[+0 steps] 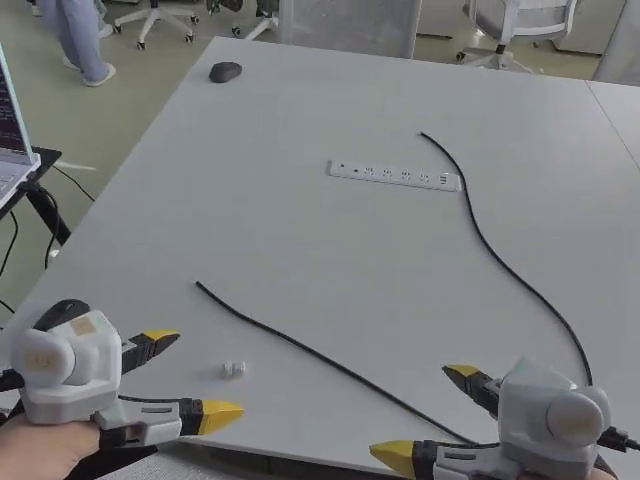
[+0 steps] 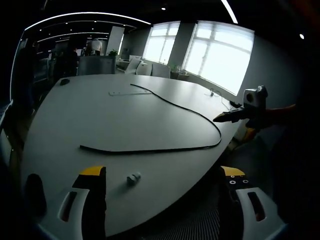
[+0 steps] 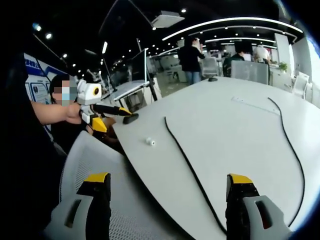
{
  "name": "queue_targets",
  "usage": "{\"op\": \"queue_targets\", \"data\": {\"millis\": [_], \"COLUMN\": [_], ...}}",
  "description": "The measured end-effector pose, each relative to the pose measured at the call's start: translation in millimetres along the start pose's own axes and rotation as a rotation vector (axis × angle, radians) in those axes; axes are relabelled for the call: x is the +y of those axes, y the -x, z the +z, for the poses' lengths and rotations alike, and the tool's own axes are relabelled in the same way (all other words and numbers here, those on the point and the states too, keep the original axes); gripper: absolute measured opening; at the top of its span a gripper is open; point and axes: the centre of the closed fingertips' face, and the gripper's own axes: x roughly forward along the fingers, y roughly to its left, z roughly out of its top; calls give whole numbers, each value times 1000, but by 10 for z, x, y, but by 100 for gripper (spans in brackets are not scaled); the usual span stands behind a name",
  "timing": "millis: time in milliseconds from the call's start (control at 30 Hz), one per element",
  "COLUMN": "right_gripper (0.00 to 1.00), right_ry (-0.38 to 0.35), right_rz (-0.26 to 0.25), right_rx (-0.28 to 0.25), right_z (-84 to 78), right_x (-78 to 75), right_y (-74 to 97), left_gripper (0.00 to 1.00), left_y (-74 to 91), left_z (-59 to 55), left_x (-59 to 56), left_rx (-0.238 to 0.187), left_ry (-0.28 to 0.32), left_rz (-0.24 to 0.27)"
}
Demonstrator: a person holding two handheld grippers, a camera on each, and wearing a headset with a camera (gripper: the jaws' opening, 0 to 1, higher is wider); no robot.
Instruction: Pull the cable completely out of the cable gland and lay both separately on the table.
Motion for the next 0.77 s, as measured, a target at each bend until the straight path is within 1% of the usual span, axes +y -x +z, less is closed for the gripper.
{"op": "queue_targets", "data": {"millis": [100, 133, 167, 200, 233, 267, 300, 400, 467, 600, 767], "right_gripper": [98, 99, 99, 99, 99, 99, 99, 99, 99, 99, 97], "right_ry": [5, 4, 1, -4, -10, -19, -39, -32, -31, -7, -11], "right_rz": [1, 1, 2, 3, 3, 5, 13, 3, 5, 6, 7], "right_rx": [4, 6, 7, 7, 6, 7, 14, 2, 12, 33, 32], "right_z": [-8, -13, -16, -18, -22, -29, -42, -14, -31, -70, -81], "right_x": [1, 1, -1, -1, -11, -17, -8, -30, -38, -36, -29], "right_y": [2, 1, 3, 6, 11, 14, 18, 43, 47, 58, 78], "left_gripper": [94, 95, 96, 97, 97, 98, 98, 98, 98, 98, 98], "left_y": [-1, -1, -6, -4, -3, -6, -18, -19, -15, -34, -42], "left_z": [1, 9, 45, 66, 75, 72, 49, 29, 28, 34, 45], "left_x": [17, 14, -3, -4, -6, 0, 20, 6, 19, -13, -9], "left_rx": [-4, -3, -18, -27, -28, -25, -13, 1, 2, 2, 0], "left_ry": [4, 14, 31, 31, 26, 25, 23, 6, 3, 9, 7], "left_rz": [-1, -4, -11, -10, -6, -4, -3, -7, -6, -5, -4]}}
